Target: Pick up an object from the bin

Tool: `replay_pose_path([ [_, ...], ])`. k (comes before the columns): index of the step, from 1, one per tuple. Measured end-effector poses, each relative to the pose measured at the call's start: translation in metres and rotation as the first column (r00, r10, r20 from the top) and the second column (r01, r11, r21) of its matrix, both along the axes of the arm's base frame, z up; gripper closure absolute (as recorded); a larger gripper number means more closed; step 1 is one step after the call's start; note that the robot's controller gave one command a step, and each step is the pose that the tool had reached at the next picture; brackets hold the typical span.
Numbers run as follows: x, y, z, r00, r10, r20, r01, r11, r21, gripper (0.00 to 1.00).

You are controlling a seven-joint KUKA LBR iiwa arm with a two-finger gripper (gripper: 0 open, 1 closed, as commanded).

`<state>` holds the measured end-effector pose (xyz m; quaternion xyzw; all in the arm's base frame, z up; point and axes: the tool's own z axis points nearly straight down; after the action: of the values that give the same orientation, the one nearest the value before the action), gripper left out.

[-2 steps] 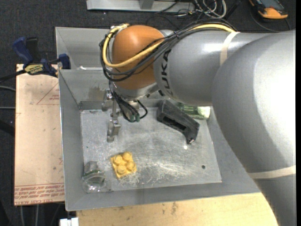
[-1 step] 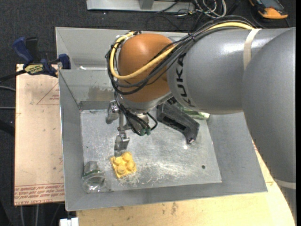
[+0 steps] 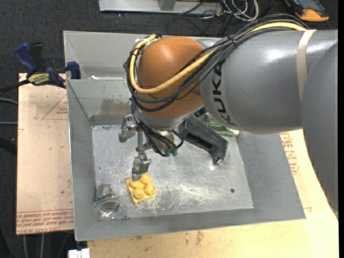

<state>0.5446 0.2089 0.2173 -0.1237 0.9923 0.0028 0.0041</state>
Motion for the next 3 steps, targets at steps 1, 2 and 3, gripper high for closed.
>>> replay_pose_path([
  [1,-0.022,-0.013,-0.063,0.986,0.168,-0.003,-0.168,0.986,-0.005,0.0],
  [2,-0.03,-0.043,-0.123,0.983,0.185,-0.004,-0.185,0.983,-0.005,0.0],
  [3,0.029,-0.045,-0.129,0.774,0.633,-0.004,-0.633,0.774,-0.005,1.0],
])
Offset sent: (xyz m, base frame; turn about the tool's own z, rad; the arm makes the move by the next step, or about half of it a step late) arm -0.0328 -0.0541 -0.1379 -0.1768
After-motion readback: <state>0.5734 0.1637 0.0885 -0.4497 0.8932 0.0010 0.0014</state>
